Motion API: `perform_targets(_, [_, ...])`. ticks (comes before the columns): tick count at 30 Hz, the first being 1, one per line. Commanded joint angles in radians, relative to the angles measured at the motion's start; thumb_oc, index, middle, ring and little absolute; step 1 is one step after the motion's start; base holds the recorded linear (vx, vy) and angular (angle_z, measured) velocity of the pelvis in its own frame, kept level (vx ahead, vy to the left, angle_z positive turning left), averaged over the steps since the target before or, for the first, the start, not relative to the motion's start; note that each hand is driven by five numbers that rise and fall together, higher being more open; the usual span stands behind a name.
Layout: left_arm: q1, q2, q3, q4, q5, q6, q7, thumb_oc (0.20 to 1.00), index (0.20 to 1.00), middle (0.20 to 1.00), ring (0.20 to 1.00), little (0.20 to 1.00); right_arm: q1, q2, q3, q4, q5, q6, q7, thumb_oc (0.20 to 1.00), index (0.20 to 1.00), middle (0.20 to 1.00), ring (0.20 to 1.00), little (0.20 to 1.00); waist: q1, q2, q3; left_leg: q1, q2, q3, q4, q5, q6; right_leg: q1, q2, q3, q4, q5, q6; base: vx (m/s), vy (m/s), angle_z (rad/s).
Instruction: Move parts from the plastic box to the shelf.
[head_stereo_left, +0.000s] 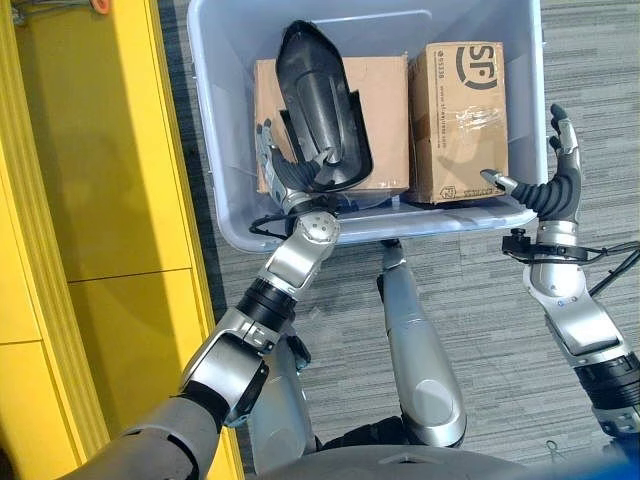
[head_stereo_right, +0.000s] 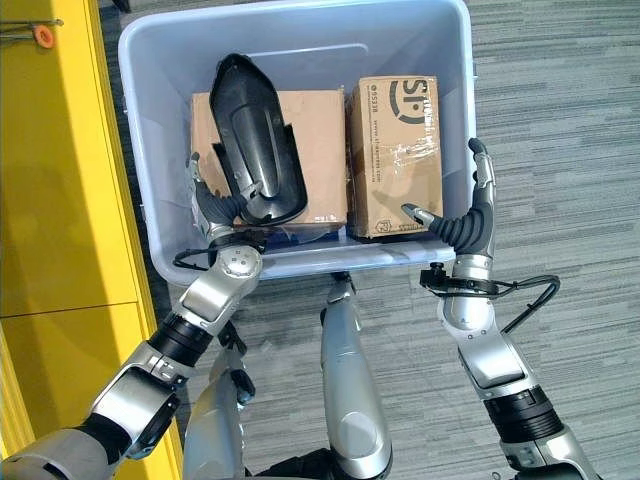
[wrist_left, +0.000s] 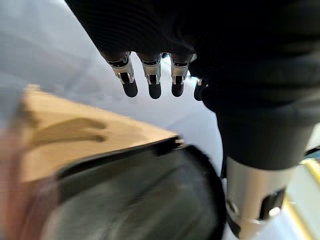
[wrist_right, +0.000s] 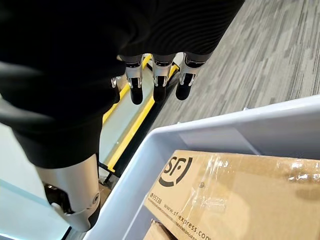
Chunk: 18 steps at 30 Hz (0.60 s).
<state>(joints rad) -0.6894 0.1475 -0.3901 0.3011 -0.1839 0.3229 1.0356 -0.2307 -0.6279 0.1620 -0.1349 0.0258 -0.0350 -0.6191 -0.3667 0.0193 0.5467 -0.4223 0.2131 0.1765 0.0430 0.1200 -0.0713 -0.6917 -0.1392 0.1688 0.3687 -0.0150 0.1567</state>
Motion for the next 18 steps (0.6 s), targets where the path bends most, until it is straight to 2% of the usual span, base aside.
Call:
perform_targets(1, [-0.016,0.033,0.035,0.054,-0.021,-0.047,0.074,1.000,1.000,1.000,1.000,1.000,0.018,0.066,-0.045,-0.010,0.017,-0.018,-0.029,1.000,1.000,1.000,1.000,1.000,-0.001,-0.086,-0.027,-0.045,-0.010,0.052,0.120,-0.120,-0.022,0.049,0.117,-0.068,-0.090,-0.002,-0.084,0.02,-0.038,0.01])
perform_targets(6, [-0.035,0.033,0.060,0.080,0.017,-0.100,0.171,1.000,1.000,1.000,1.000,1.000,0.036,0.065,-0.036,-0.006,0.026,-0.024,-0.047,1.000,1.000,1.000,1.000,1.000,-0.002,-0.099,-0.027,-0.056,-0.007,0.055,0.129,-0.123,-0.021,0.038,0.121,-0.071,-0.083,-0.004,-0.084,0.01,-0.042,0.01])
perform_targets(8, [-0.042,0.035,0.064,0.077,0.015,-0.086,0.175,1.000,1.000,1.000,1.000,1.000,0.041,0.067,-0.033,-0.003,0.027,-0.031,-0.056,1.000,1.000,1.000,1.000,1.000,-0.001,-0.104,-0.027,-0.067,-0.005,0.053,0.135,-0.120,-0.021,0.032,0.123,-0.072,-0.082,-0.001,-0.085,0.01,-0.066,0.02])
perform_targets(9, [-0.043,0.037,0.062,0.080,0.020,-0.082,0.165,1.000,1.000,1.000,1.000,1.000,0.044,0.067,-0.031,-0.003,0.030,-0.029,-0.060,1.000,1.000,1.000,1.000,1.000,0.000,-0.105,-0.027,-0.070,-0.005,0.051,0.137,-0.120,-0.021,0.031,0.124,-0.073,-0.081,-0.002,-0.085,0.08,-0.029,0.02])
perform_targets(10, [-0.040,0.037,0.057,0.086,0.018,-0.075,0.153,1.000,1.000,1.000,1.000,1.000,0.048,0.068,-0.026,-0.002,0.036,-0.028,-0.064,1.000,1.000,1.000,1.000,1.000,0.002,-0.104,-0.027,-0.053,-0.005,0.041,0.140,-0.146,-0.025,0.049,0.123,-0.076,-0.077,-0.025,-0.081,0.08,-0.034,0.01])
perform_targets(11, [-0.039,0.036,0.053,0.093,0.016,-0.073,0.146,1.000,1.000,1.000,1.000,1.000,0.049,0.067,-0.021,0.000,0.041,-0.028,-0.070,1.000,1.000,1.000,1.000,1.000,0.003,-0.107,-0.027,-0.058,-0.003,0.039,0.146,-0.146,-0.025,0.047,0.124,-0.077,-0.076,-0.025,-0.082,0.02,-0.073,-0.02])
perform_targets(12, [-0.042,0.035,0.048,0.101,0.019,-0.076,0.135,1.000,1.000,1.000,1.000,1.000,0.045,0.067,-0.019,0.003,0.044,-0.029,-0.074,1.000,1.000,1.000,1.000,1.000,0.004,-0.112,-0.027,-0.082,-0.001,0.047,0.149,-0.123,-0.020,0.025,0.125,-0.078,-0.076,-0.002,-0.086,0.02,-0.097,0.02])
perform_targets(13, [-0.042,0.029,0.042,0.113,0.023,-0.083,0.116,1.000,1.000,1.000,1.000,1.000,0.045,0.065,-0.009,0.008,0.052,-0.023,-0.078,1.000,1.000,1.000,1.000,1.000,0.005,-0.114,-0.027,-0.070,0.002,0.036,0.154,-0.148,-0.024,0.041,0.126,-0.082,-0.075,-0.022,-0.082,-0.05,-0.105,-0.01])
perform_targets(14, [-0.049,0.029,0.041,0.114,0.025,-0.087,0.113,1.000,1.000,1.000,1.000,1.000,0.042,0.064,-0.009,0.008,0.052,-0.025,-0.080,1.000,1.000,1.000,1.000,1.000,0.005,-0.118,-0.027,-0.090,0.003,0.047,0.154,-0.123,-0.019,0.022,0.127,-0.081,-0.078,0.001,-0.087,0.09,-0.020,0.01])
perform_targets(15, [-0.048,0.026,0.039,0.118,0.029,-0.088,0.111,1.000,1.000,1.000,1.000,1.000,0.048,0.064,-0.005,0.013,0.052,-0.028,-0.081,1.000,1.000,1.000,1.000,1.000,0.004,-0.116,-0.027,-0.071,0.002,0.036,0.157,-0.149,-0.024,0.041,0.127,-0.082,-0.073,-0.024,-0.082,0.00,0.000,0.00])
perform_targets(18, [-0.069,0.029,0.034,0.119,0.033,-0.075,0.106,1.000,1.000,1.000,1.000,1.000,0.045,0.063,-0.004,0.019,0.054,-0.029,-0.079,1.000,1.000,1.000,1.000,1.000,0.001,-0.119,-0.027,-0.076,0.003,0.035,0.161,-0.151,-0.023,0.035,0.129,-0.083,-0.066,-0.025,-0.083,0.03,0.004,0.00])
